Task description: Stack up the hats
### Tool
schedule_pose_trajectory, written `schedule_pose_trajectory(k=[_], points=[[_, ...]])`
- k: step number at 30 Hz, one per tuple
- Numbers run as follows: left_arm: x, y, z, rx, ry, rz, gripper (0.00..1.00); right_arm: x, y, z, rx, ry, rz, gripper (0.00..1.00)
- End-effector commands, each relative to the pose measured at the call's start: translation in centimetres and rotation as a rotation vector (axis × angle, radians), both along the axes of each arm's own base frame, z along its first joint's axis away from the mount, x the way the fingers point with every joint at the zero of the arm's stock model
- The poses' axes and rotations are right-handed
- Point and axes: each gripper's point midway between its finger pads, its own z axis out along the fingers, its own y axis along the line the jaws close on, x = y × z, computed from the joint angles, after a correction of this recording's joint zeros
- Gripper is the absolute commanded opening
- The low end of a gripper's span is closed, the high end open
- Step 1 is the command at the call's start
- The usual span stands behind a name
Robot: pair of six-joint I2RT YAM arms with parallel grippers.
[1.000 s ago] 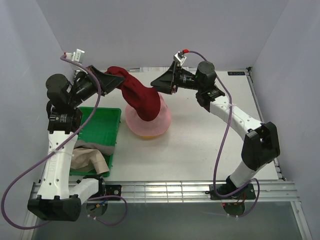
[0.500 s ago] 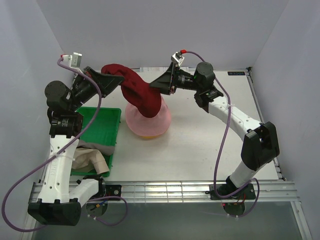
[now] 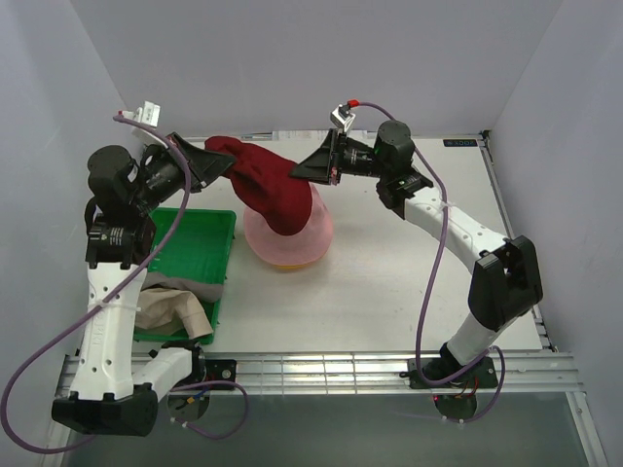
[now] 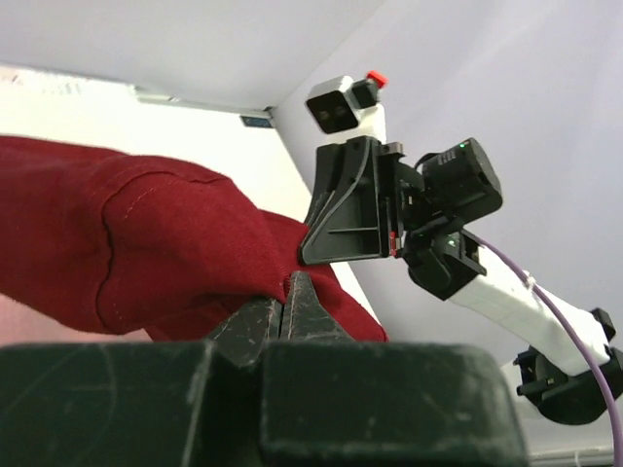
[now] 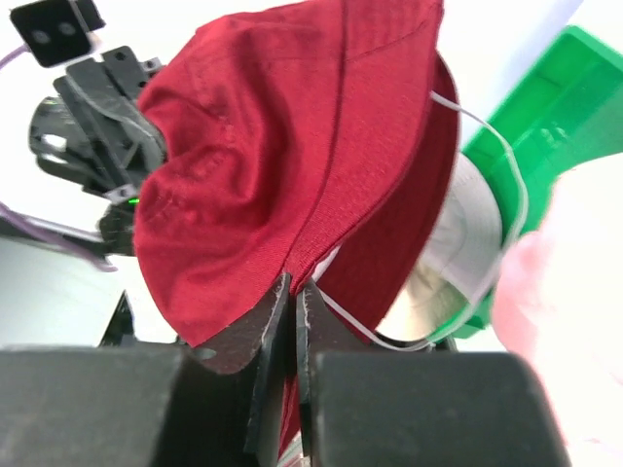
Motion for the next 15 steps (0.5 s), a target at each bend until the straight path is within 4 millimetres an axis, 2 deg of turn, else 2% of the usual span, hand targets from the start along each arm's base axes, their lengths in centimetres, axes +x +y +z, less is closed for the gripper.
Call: schedule_pose_trajectory(k=[1,3,4,5,6,7,9,15], points=[[-0.1,1.4,-2.5,0.029,0.187,0.102,0.00,0.1,0.3,0.8,-0.043,-0.095,-0.010,0.08],[-0.2,1.4,-2.9,0.024,0.229,0.102,0.04,1.3,0.3,0.2,-0.096,-0.166,-0.061,0.08],[0.0,1.3,-3.7,0.027,0.267,0.097,0.07,1.9,0.3,-1.4,-0.164,-0.126,-0.077,0.08],[0.1,1.2,-4.2,0.026,0.289,0.093,0.08,2.8,0.2,-0.5,-0.180,-0.163,-0.122,0.08],[0.2,1.2,-4.6,0.028,0.302,0.093,0.09,3.3,0.2,-0.6,-0.204,-0.180,-0.140,0.08],[0.4,1.2,-5.3,0.031,0.332,0.093,0.09,3.8,0.1,-2.0,-0.256,-0.172,-0.146,0.08],[0.7,1.2,-6.3,0.036,0.369,0.092,0.09,4.7,0.0,-1.8,-0.277,-0.190,-0.180,0.08],[1.3,0.9,-8.3,0.049,0.455,0.079,0.14,6.7,-0.7,-4.1,-0.344,-0.171,-0.239,0.08]])
